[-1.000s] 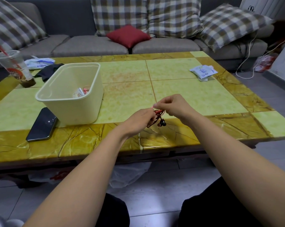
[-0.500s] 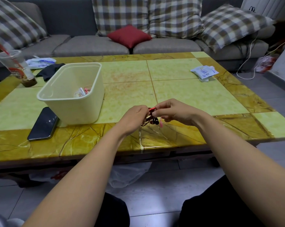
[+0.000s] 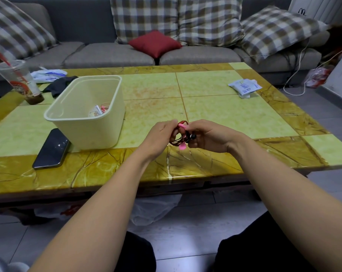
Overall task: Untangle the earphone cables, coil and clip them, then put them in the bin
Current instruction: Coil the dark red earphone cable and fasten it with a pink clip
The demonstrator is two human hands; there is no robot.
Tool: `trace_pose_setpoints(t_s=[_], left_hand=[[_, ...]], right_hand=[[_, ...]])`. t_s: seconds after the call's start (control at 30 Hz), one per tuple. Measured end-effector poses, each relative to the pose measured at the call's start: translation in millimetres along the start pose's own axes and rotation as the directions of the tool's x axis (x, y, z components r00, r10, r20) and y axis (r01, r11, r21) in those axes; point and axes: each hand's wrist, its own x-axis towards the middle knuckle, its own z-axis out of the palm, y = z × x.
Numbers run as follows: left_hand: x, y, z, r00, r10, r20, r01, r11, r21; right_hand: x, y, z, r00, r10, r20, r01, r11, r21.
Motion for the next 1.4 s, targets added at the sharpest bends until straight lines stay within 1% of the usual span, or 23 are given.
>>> trace_pose_setpoints(t_s=[0.07,0.17,0.23,0.37,0.47,0.53,0.63,0.73,0.87,0.93,1.0,1.07,1.1,1.17,1.23,1.27,1.33,1.4], left_hand=[[-1,-4,-1,0.998,0.019,0.062,-0.022,0.999,0.039],[-4,-9,-2,0.988,0.067,0.14,-0.078,0.994,0.075],[-5,-8,-2,0.985,0.084,0.152,-0.097,0.992,0.083],[-4,-4,1,0.991,-0.01,0.136,-0.005,0.995,0.105],[-5,-3,2,0.983,-0.047,0.176,0.033,0.996,0.082],[-7,-1,1,0.976,-0.028,0.216,0.008,0.996,0.09],[-8,-1,0,0.968,0.059,0.244,-0.084,0.992,0.096],[-7,-4,-1,0.976,0.1,0.192,-0.122,0.986,0.109],[-5,-6,1,0.99,0.061,0.125,-0.077,0.989,0.127],[-5,-6,1,0.993,0.046,0.105,-0.063,0.984,0.166],[-4,-10,1,0.997,0.028,0.077,-0.045,0.971,0.234],[-3,-15,0,0.999,0.02,0.039,-0.031,0.953,0.302],[-2,-16,0,1.0,0.026,0.018,-0.03,0.941,0.338],[-2,-17,1,0.998,0.05,-0.028,-0.034,0.914,0.404],[-1,-14,5,0.993,0.079,-0.087,-0.028,0.878,0.477],[-1,-12,7,0.988,0.098,-0.12,-0.022,0.854,0.52],[0,-11,10,0.975,0.131,-0.182,-0.003,0.82,0.572],[2,-12,11,0.964,0.122,-0.237,0.025,0.843,0.537]], right_hand=[[-3,0,-2,1.0,0.001,-0.005,-0.001,1.0,-0.005],[-5,1,-4,1.0,0.025,0.006,-0.025,0.998,-0.065],[-5,2,-6,0.999,0.032,0.022,-0.03,0.994,-0.105],[-4,5,-10,0.998,0.069,0.001,-0.068,0.989,-0.133],[-4,5,-11,0.997,0.075,-0.015,-0.076,0.986,-0.149],[-3,4,-11,0.997,0.075,-0.022,-0.077,0.988,-0.133],[-4,4,-12,0.997,0.075,-0.029,-0.078,0.99,-0.118],[-4,4,-9,0.997,0.07,-0.018,-0.072,0.988,-0.135],[-6,-1,-5,0.996,0.088,-0.014,-0.089,0.979,-0.182],[-6,-3,-5,0.993,0.096,-0.063,-0.109,0.964,-0.242],[-8,-6,-5,0.987,0.087,-0.133,-0.129,0.927,-0.353],[-10,-8,-7,0.965,0.048,-0.259,-0.173,0.857,-0.486],[-11,-8,-8,0.946,0.015,-0.323,-0.189,0.836,-0.515],[-11,-7,-9,0.904,-0.074,-0.421,-0.162,0.852,-0.498],[-11,-11,-4,0.872,-0.161,-0.463,-0.089,0.877,-0.472],[-11,-14,1,0.866,-0.183,-0.465,-0.061,0.884,-0.463],[-10,-18,13,0.873,-0.182,-0.452,-0.036,0.901,-0.432],[-8,-18,24,0.887,-0.172,-0.429,-0.022,0.911,-0.412]])
